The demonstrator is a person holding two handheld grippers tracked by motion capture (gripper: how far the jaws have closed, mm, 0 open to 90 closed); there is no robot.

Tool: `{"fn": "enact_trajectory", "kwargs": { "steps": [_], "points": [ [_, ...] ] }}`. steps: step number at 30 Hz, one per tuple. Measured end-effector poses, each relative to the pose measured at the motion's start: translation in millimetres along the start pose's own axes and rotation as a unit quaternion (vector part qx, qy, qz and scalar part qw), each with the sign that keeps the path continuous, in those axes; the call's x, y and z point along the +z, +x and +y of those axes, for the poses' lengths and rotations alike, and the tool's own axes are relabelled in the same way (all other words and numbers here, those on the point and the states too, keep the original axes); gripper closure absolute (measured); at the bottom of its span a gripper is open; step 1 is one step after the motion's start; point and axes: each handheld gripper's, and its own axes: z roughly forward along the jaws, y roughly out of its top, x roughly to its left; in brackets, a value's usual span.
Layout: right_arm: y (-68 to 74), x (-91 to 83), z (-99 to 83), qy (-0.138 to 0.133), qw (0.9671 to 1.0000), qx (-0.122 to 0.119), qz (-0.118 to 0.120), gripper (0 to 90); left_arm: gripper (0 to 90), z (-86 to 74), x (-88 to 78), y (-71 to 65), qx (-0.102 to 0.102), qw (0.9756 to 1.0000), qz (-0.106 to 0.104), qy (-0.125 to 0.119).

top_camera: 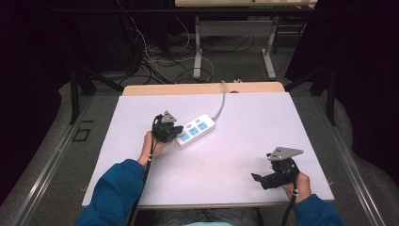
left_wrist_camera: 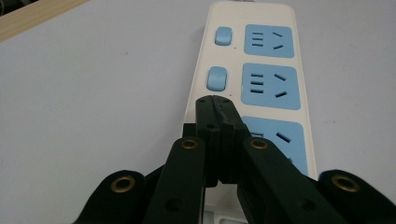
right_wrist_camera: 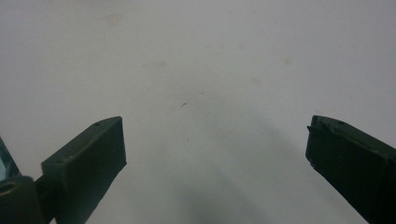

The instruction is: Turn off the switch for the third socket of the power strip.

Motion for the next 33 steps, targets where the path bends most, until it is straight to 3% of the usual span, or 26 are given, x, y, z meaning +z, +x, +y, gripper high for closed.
{"fn": "enact_trajectory", "kwargs": {
  "steps": [24,26,32,33],
  "points": [
    [-0.7,-0.7,0.4,0.004,1.0,0.0,0.002,4.3,90.0,2.4,-5.3,1.4,-0.003,1.0,-0.002,0.0],
    [-0.4,0.2,0.3,-0.004,1.0,0.001,0.002,4.3,90.0,2.2,-6.0,1.2,-0.006,0.9999,0.005,-0.011],
    [0.1,0.1,0.7,-0.002,1.0,0.005,0.002,4.3,79.3,5.7,-11.7,1.4,-0.006,0.9997,0.01,-0.02],
    [-0.3,0.5,0.3,-0.007,1.0,0.003,0.001,4.3,71.1,7.7,-15.2,0.5,-0.005,0.9998,0.011,-0.018]
  ]
}}
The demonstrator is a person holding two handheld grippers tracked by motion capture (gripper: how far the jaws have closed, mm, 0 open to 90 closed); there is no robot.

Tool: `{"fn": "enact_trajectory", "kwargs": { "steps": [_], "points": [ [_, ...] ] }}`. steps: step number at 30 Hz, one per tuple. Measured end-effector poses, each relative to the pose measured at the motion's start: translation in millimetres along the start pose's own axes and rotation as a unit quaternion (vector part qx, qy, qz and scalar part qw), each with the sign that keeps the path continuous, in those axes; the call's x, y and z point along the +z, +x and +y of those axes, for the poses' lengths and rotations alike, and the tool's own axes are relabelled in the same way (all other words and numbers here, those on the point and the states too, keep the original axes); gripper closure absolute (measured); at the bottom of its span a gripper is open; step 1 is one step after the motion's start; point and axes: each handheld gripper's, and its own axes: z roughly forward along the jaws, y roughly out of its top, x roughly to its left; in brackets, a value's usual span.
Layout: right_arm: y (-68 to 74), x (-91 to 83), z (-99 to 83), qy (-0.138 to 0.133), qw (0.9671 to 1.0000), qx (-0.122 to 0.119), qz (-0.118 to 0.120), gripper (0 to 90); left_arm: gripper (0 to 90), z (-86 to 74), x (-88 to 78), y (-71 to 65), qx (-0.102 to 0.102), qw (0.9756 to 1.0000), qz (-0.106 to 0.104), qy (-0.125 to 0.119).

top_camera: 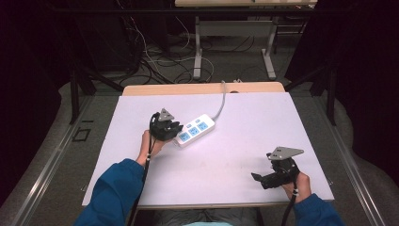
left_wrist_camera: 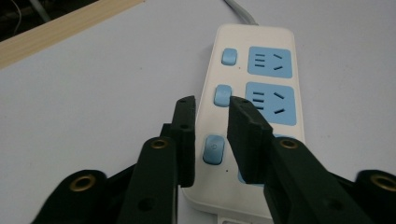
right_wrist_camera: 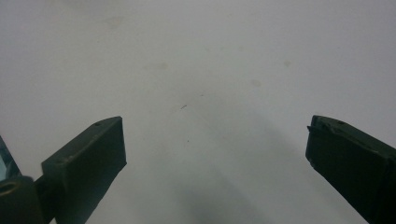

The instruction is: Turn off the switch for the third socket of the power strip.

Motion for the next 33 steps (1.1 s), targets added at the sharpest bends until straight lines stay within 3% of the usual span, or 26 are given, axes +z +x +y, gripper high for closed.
{"fn": "enact_trajectory", "kwargs": {
  "steps": [2,3,4,6,7,8,9,10,11,12,15,20,22,24,27,28,33],
  "points": [
    [-0.1,-0.9,0.2,0.005,1.0,-0.003,0.002,4.3,62.0,0.4,-0.8,-0.5,0.001,1.0,0.004,-0.006],
    [-0.1,-0.9,0.2,0.005,1.0,-0.003,0.002,4.3,62.0,1.8,-2.6,-1.3,-0.001,1.0,0.008,0.002],
    [0.7,-1.1,0.4,0.005,1.0,0.0,0.001,4.3,51.0,2.0,-3.9,-2.1,-0.003,1.0,0.008,-0.001],
    [0.5,-0.8,0.4,0.005,1.0,0.001,0.002,4.3,39.8,2.6,-4.7,-2.4,-0.001,0.9999,0.013,0.003],
    [0.5,-0.8,0.4,0.005,1.0,0.001,0.002,4.3,39.8,2.8,-5.5,-2.4,-0.003,0.9998,0.016,0.006],
    [0.2,-0.5,0.0,0.0,1.0,0.001,-0.001,4.3,31.0,3.6,-8.0,-1.1,-0.004,0.9998,0.011,0.015],
    [0.2,-0.5,0.0,0.0,1.0,0.001,-0.001,4.3,31.0,2.8,-7.1,-1.8,-0.008,0.9998,0.018,0.006],
    [-0.4,-0.6,-0.3,-0.002,1.0,0.002,-0.001,4.3,23.6,3.0,-8.4,-1.8,-0.01,0.9997,0.02,0.008],
    [-0.4,-0.6,-0.3,-0.002,1.0,0.002,-0.001,4.3,23.6,3.4,-10.4,-1.4,-0.01,0.9997,0.017,0.012],
    [-0.3,-0.8,-0.5,-0.002,1.0,0.003,-0.001,4.3,18.2,3.5,-14.6,-2.0,-0.01,0.9996,0.021,0.015],
    [-0.2,-0.8,-0.2,-0.004,1.0,-0.001,-0.001,4.3,15.2,3.4,-17.2,-3.2,-0.012,0.9996,0.025,0.007],
    [-0.2,-0.8,-0.1,-0.004,1.0,0.0,-0.002,4.3,4.6,1.9,-24.1,-5.5,-0.015,0.999,0.039,0.015],
    [-0.1,-0.8,-0.2,-0.004,1.0,-0.001,-0.002,4.2,1.0,0.4,-26.4,-5.4,-0.017,0.9989,0.035,0.024],
    [-0.2,-0.7,-0.3,-0.004,1.0,0.0,-0.002,4.3,0.3,-1.6,-29.4,-6.1,-0.018,0.9986,0.046,0.021],
    [-0.3,-0.8,-0.3,-0.003,1.0,0.001,-0.002,4.2,0.2,-3.6,-35.5,-5.8,-0.018,0.9988,0.042,0.019],
    [-0.1,-0.8,-0.3,-0.004,1.0,0.001,-0.002,4.3,0.2,-4.7,-37.2,-6.6,-0.016,0.9984,0.05,0.018],
    [-0.2,-1.0,0.0,-0.005,1.0,0.0,-0.001,4.2,0.2,-6.9,-44.4,-9.8,-0.014,0.9984,0.054,0.01]
  ]
}}
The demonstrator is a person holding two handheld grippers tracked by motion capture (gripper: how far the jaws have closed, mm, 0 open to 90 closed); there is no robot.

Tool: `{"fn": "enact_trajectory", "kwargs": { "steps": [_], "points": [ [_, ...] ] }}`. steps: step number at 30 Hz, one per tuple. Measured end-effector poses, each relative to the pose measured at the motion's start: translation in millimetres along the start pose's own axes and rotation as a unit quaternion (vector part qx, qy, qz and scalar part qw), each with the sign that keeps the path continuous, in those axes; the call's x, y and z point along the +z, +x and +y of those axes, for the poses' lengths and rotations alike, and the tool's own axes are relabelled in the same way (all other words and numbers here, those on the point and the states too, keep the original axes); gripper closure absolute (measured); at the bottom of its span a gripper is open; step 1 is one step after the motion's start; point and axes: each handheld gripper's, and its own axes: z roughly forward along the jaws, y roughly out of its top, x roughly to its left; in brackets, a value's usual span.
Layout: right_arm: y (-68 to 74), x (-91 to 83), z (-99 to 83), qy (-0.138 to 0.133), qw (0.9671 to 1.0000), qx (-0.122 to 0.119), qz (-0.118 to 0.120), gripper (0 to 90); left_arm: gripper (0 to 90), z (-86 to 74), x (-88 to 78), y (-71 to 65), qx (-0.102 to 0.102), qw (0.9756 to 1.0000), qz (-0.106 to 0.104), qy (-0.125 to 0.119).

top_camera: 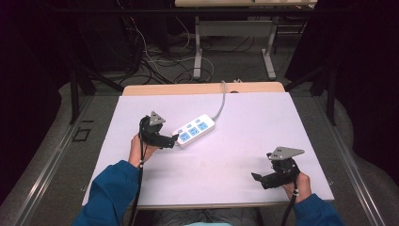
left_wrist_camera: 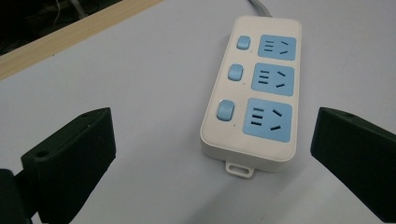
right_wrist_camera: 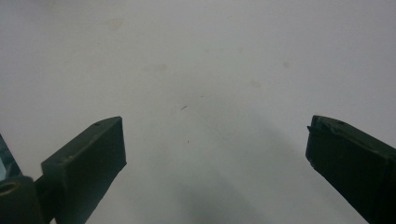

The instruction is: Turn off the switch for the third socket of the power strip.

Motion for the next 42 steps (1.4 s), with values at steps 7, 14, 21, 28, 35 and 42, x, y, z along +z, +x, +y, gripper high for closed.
{"fn": "enact_trajectory", "kwargs": {
  "steps": [7,14,21,28,35,42],
  "points": [
    [0.0,-0.4,0.4,0.003,1.0,0.001,0.0,4.2,0.2,-7.2,-10.6,-2.6,0.006,1.0,-0.001,0.005],
    [0.2,-0.4,0.6,0.001,1.0,0.001,-0.002,4.2,0.2,-16.8,-27.6,1.8,0.0,1.0,0.01,0.001],
    [0.1,-0.4,1.0,0.003,1.0,0.001,0.003,4.2,0.2,-29.3,-43.6,2.8,-0.001,0.9999,0.014,0.003],
    [0.1,0.0,1.2,0.004,1.0,0.0,0.002,4.2,0.2,-35.3,-52.2,3.3,-0.007,0.9998,0.019,-0.003],
    [-0.1,-0.2,1.3,0.0,1.0,0.0,-0.001,4.1,0.2,-45.6,-61.8,0.5,-0.007,0.9998,0.021,-0.002],
    [0.0,-0.2,1.4,0.0,1.0,0.0,-0.001,4.1,0.2,-52.6,-69.2,1.5,-0.006,0.9998,0.021,0.004]
  ]
}}
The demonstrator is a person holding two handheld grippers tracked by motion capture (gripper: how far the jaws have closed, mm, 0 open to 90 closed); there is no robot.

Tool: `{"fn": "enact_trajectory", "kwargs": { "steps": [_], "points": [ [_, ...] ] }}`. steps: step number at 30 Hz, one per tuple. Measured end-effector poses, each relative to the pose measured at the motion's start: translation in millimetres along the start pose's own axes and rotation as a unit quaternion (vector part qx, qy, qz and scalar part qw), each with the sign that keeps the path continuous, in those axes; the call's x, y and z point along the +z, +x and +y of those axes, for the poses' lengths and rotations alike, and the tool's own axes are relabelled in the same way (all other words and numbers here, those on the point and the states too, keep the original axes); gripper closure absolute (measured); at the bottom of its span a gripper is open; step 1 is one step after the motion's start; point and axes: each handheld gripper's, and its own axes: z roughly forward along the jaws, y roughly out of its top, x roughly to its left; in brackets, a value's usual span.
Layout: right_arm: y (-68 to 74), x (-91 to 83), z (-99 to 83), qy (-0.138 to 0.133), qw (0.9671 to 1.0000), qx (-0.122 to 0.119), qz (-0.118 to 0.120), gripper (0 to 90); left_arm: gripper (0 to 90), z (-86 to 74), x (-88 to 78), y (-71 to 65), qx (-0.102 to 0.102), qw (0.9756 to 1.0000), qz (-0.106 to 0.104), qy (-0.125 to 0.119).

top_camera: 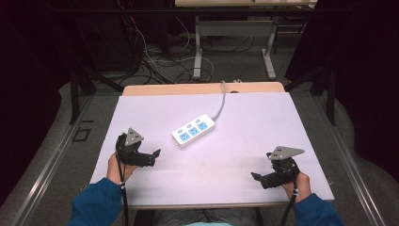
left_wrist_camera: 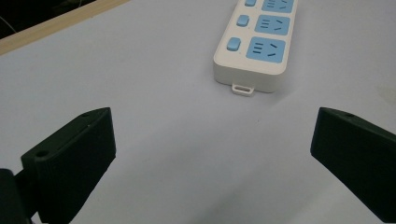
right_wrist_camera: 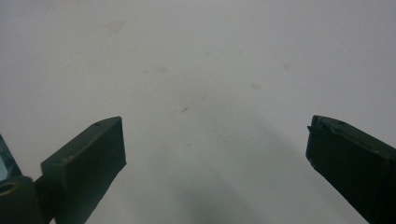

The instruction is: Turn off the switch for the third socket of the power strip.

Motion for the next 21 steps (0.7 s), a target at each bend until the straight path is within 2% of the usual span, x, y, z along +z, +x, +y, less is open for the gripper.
{"fn": "enact_trajectory", "kwargs": {
  "steps": [6,14,15,21],
  "points": [
    [1.2,-0.6,0.3,0.002,1.0,0.003,0.003,4.1,0.2,-5.3,-7.7,-0.1,-0.009,0.9999,0.002,-0.004],
    [1.1,-0.7,0.3,0.002,1.0,0.002,0.001,4.1,0.2,-13.6,-13.6,-1.2,-0.004,1.0,0.002,0.002],
    [0.3,-0.2,0.5,-0.002,1.0,-0.005,-0.001,4.1,0.2,-14.7,-14.5,-0.9,-0.001,1.0,0.001,0.004],
    [1.2,-0.8,0.6,-0.001,1.0,0.001,-0.002,4.1,0.2,-21.9,-20.9,-2.9,-0.003,1.0,0.003,0.002]
  ]
}}
